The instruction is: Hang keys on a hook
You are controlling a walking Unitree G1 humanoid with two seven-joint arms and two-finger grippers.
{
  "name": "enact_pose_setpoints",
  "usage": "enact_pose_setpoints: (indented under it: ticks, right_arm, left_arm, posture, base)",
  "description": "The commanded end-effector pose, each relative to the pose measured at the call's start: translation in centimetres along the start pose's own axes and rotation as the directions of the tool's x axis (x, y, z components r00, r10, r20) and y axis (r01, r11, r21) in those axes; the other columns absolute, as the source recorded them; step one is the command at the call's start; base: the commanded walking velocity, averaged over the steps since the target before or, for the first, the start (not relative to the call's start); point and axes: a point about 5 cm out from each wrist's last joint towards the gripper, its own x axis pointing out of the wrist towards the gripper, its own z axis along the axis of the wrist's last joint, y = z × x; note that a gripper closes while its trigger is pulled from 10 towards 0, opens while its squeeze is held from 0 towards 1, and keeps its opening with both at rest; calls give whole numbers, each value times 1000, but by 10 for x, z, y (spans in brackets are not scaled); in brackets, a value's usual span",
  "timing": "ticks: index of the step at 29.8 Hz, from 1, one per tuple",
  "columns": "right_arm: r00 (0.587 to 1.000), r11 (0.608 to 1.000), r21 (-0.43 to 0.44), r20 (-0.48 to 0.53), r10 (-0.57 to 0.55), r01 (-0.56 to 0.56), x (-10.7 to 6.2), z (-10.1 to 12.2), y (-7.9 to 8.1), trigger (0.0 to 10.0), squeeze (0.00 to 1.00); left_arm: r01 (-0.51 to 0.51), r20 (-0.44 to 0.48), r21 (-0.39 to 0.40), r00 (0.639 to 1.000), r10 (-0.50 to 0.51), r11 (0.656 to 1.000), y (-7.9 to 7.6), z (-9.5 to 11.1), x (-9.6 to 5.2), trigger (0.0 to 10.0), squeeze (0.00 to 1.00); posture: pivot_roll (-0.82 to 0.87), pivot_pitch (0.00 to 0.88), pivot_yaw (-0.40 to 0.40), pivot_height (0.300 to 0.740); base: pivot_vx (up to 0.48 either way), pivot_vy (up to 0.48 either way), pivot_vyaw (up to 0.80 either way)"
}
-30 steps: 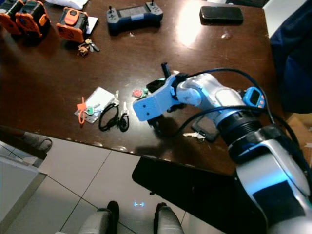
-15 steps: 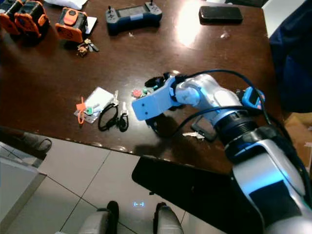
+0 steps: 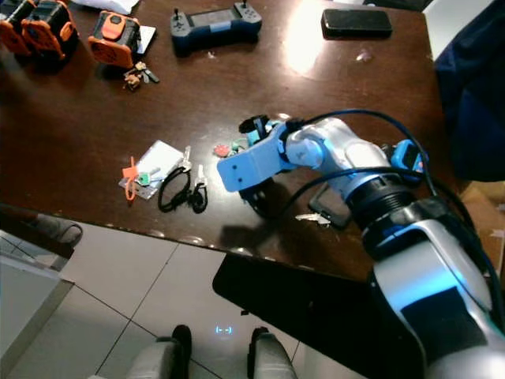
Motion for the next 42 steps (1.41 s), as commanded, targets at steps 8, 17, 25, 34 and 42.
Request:
enact_pose_setpoints:
  ticks: [8, 17, 25, 34, 42]
  right_arm:
    - [1000, 1000, -23, 4, 10, -10, 5, 3, 3, 10000, 0]
    - [999, 1000, 25, 47, -17, 16, 20, 16, 14, 10000, 0]
    - [999, 999, 32, 39, -5, 4, 22, 16, 18, 10000, 0]
    - [997, 999, 10, -68, 36, -35, 21, 2, 22, 10000, 0]
    - [997, 1000, 4, -79, 6, -5, 24, 2, 21, 0, 0]
  left_arm:
    - [30, -71, -15, 997, -31, 999, -10, -23, -3, 10000, 0]
    - [30, -85, -12, 996, -31, 999, -11, -30, -5, 10000, 0]
    - [33, -80, -15, 996, -34, 999, -12, -29, -5, 10000, 0]
    - [37, -78, -18, 996, -39, 999, -14, -29, -5, 10000, 0]
    - [40, -76, -22, 996, -42, 999, -16, -30, -5, 10000, 0]
  posture:
    - [-100, 301, 43, 740]
    - [-85, 312, 40, 740]
    - [-86, 320, 41, 740]
    - [-88, 330, 40, 740]
    - [-86, 337, 38, 740]
  base:
    - [0, 0, 0]
    - [0, 0, 0]
    - [0, 0, 0]
    - [0, 0, 0]
    - [0, 0, 0]
